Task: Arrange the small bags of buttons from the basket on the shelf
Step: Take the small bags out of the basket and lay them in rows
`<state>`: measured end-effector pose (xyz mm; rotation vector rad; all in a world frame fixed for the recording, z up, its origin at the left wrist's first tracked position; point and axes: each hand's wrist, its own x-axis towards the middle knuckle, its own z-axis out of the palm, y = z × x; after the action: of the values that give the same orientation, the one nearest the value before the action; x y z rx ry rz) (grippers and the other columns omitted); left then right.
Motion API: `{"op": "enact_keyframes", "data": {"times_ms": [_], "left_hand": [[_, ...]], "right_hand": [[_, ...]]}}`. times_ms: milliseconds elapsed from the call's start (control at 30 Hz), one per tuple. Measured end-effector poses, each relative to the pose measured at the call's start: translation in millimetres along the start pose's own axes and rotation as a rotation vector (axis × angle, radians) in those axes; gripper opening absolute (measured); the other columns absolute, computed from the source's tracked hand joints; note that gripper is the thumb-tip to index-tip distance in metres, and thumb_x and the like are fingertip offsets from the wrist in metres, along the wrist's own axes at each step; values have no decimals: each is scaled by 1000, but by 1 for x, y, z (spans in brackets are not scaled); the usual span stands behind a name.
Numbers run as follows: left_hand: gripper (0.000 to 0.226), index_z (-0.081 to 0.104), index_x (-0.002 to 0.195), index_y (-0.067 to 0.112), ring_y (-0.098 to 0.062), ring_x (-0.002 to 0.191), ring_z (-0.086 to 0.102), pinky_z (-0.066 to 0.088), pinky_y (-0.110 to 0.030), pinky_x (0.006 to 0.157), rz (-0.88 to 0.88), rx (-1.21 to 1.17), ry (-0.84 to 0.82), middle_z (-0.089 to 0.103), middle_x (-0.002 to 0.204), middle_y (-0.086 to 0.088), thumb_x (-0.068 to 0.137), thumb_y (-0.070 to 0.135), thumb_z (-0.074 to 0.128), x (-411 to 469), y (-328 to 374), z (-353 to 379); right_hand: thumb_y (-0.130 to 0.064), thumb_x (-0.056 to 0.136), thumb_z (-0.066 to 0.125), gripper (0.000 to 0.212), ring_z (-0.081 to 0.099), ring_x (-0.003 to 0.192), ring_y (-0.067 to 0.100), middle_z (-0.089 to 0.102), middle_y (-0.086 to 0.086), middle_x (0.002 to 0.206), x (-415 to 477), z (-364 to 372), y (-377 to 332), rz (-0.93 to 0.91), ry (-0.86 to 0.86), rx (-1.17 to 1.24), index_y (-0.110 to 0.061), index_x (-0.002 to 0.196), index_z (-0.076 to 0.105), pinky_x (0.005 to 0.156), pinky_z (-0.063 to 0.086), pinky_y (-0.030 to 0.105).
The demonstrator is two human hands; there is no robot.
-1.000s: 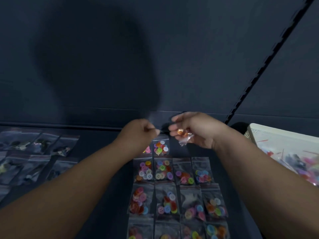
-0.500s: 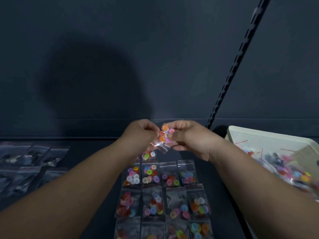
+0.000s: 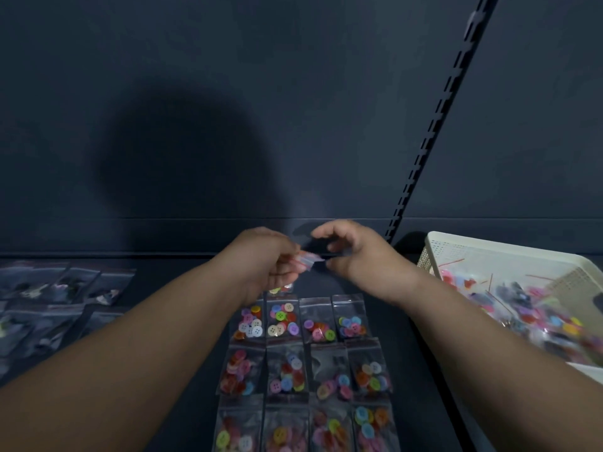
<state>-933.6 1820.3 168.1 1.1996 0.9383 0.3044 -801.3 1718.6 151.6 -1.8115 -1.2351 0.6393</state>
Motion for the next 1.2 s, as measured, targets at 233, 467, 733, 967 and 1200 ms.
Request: {"op": "enact_keyframes", "data": {"times_ms": [233, 467, 733, 967, 1200], "left_hand": [[9, 56, 86, 8, -9, 50, 64, 54, -20, 49, -64, -107, -50, 67, 58, -4, 94, 9, 52, 3, -1, -1], [12, 60, 82, 23, -17, 79, 60, 50, -29, 67, 256, 760, 186, 64, 91, 0, 92, 19, 54, 23, -30, -32], [12, 67, 96, 20, -17, 102, 49, 44, -27, 85, 384, 1129, 112, 50, 104, 0, 90, 21, 57, 39, -63, -44], [10, 67, 96, 20, -19, 102, 49, 42, -27, 83, 423, 1139, 126, 51, 102, -1, 89, 22, 59, 36, -64, -40], [14, 66, 100, 18, -21, 101, 51, 40, -26, 79, 482, 1151, 169, 51, 99, -1, 88, 18, 59, 14, -56, -33]], "right_hand": [[-4, 86, 63, 17, 61, 76, 14, 69, 4, 82, 9, 16, 9, -76, 83, -19, -19, 78, 67, 75, 51, 32], [5, 85, 56, 24, 48, 56, 9, 56, 0, 64, 32, 18, 27, 315, 63, 44, -15, 72, 58, 44, 39, 10], [1, 83, 55, 18, 58, 72, 24, 58, 5, 70, 51, 28, 44, 429, -88, -307, -15, 75, 57, 69, 52, 36], [-10, 81, 64, 7, 65, 77, 28, 62, 12, 75, 50, 29, 37, 423, -178, -482, -4, 81, 60, 68, 52, 31], [-18, 85, 62, 22, 63, 86, 27, 67, 12, 95, 28, 13, 24, 361, -108, -563, -4, 102, 64, 74, 50, 29]]}}
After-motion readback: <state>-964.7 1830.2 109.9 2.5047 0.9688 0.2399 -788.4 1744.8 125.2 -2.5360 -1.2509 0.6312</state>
